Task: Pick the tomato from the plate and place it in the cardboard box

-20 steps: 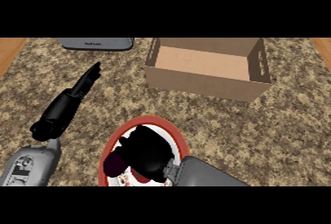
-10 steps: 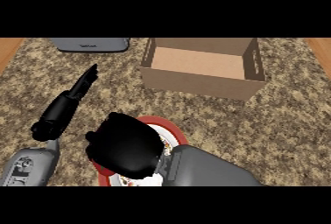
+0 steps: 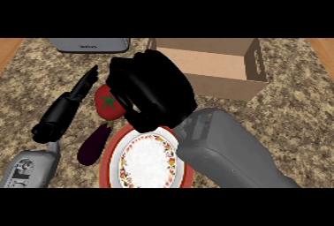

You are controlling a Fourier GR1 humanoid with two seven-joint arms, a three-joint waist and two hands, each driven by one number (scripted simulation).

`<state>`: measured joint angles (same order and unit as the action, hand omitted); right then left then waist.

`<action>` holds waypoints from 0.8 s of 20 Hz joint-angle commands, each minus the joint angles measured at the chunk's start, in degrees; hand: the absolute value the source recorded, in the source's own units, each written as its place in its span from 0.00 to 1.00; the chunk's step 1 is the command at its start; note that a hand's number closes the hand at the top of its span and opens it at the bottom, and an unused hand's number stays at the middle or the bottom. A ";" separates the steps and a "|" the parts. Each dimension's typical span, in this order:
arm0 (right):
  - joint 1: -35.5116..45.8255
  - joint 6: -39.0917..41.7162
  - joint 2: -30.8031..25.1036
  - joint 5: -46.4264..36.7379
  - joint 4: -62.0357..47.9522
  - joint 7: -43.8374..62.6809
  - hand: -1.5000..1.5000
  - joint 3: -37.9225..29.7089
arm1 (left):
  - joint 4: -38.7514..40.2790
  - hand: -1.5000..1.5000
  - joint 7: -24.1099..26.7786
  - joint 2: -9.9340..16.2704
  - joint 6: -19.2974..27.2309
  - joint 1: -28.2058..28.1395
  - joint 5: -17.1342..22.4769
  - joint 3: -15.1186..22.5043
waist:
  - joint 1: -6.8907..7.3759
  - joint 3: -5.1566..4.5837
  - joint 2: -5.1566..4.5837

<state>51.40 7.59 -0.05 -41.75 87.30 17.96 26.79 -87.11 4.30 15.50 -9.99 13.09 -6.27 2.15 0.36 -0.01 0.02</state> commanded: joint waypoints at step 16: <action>18.90 7.67 -12.02 -0.57 -43.70 -13.48 1.00 -17.48 | -0.76 0.50 -0.74 0.49 -2.89 1.27 0.84 -1.23 | 1.73 -0.05 -0.82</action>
<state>67.34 9.72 -9.62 -42.73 52.27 7.12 10.04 -88.34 4.09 15.45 -11.72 13.24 -6.20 1.48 1.65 -0.04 -0.57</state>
